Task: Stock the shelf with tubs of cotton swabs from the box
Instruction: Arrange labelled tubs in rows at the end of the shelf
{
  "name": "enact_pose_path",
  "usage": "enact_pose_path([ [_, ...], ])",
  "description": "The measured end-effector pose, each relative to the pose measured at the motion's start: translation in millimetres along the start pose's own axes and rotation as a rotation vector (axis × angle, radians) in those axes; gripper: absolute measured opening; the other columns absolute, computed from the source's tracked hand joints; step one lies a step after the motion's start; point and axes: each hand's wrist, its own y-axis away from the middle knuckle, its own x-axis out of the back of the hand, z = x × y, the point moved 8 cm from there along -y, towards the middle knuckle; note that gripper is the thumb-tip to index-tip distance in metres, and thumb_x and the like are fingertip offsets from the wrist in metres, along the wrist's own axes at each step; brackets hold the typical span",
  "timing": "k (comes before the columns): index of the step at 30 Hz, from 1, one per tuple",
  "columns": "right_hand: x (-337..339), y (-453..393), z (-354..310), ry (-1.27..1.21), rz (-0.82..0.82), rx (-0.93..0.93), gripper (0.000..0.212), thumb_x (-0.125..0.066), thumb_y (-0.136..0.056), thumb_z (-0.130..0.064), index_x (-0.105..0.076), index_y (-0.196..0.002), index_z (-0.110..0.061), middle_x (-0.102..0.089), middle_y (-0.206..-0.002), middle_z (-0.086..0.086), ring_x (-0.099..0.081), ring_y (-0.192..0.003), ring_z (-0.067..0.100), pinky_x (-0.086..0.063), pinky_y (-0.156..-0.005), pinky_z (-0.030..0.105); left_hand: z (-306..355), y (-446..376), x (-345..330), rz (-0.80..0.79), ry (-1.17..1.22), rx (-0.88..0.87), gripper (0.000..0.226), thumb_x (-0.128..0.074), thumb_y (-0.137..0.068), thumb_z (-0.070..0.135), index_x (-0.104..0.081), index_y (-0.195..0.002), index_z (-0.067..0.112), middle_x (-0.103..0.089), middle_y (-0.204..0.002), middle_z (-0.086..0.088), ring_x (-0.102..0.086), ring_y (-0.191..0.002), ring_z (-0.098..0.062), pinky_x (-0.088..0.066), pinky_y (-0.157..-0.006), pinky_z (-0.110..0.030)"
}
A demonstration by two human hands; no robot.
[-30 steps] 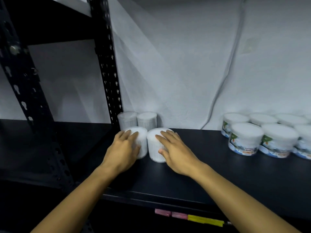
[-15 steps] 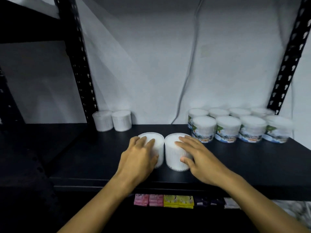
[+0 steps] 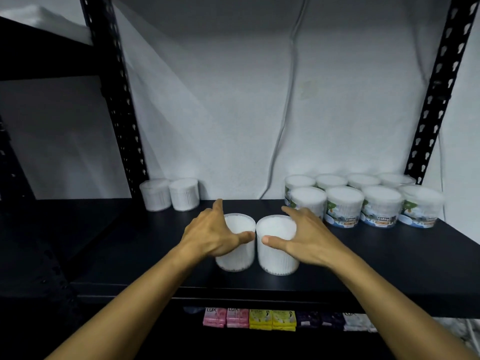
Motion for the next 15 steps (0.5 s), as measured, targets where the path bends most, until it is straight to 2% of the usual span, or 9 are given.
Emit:
enact_pose_path([
  [4, 0, -5, -2, 0.030, -0.075, 0.055, 0.076, -0.067, -0.075, -0.057, -0.042, -0.139, -0.025, -0.039, -0.140, 0.000, -0.038, -0.128, 0.016, -0.031, -0.099, 0.024, -5, -10, -4, -0.131, 0.106, -0.056, 0.116, -0.076, -0.067, 0.062, -0.009, -0.154, 0.023, -0.042, -0.148, -0.004, -0.045, -0.132, -0.025, -0.041, -0.104, -0.035],
  [8, 1, -8, 0, 0.012, -0.211, 0.129, 0.068, -0.067, -0.078, -0.048, -0.043, -0.138, -0.031, -0.037, -0.142, -0.009, -0.033, -0.133, 0.010, -0.025, -0.110, 0.028, -8, -17, -6, -0.263, 0.167, -0.151, 0.111, -0.079, -0.069, 0.047, -0.009, -0.154, 0.029, -0.044, -0.144, 0.008, -0.048, -0.126, -0.017, -0.039, -0.103, -0.029],
  [11, 2, -8, -1, 0.007, -0.287, 0.161, 0.076, -0.060, -0.071, -0.047, -0.034, -0.142, -0.041, -0.032, -0.148, -0.012, -0.025, -0.139, 0.009, -0.022, -0.114, 0.033, -4, -19, -10, -0.339, 0.163, -0.217, 0.109, -0.078, -0.073, 0.040, -0.005, -0.153, 0.032, -0.039, -0.150, 0.008, -0.043, -0.131, -0.016, -0.035, -0.107, -0.030],
  [13, 4, -6, -1, -0.002, -0.312, 0.153, 0.080, -0.061, -0.072, -0.045, -0.026, -0.144, -0.045, -0.025, -0.153, -0.013, -0.018, -0.141, 0.007, -0.017, -0.115, 0.033, -2, -19, -10, -0.357, 0.133, -0.228, 0.112, -0.078, -0.073, 0.046, -0.002, -0.154, 0.033, -0.032, -0.155, 0.006, -0.038, -0.137, -0.017, -0.031, -0.111, -0.032],
  [15, 4, -5, 1, 0.007, -0.301, 0.141, 0.079, -0.063, -0.080, -0.047, -0.021, -0.147, -0.042, -0.018, -0.156, -0.012, -0.013, -0.143, 0.007, -0.013, -0.116, 0.032, -2, -20, -9, -0.317, 0.079, -0.200, 0.116, -0.072, -0.068, 0.067, -0.006, -0.155, 0.029, -0.027, -0.158, 0.002, -0.034, -0.140, -0.020, -0.030, -0.113, -0.036],
])
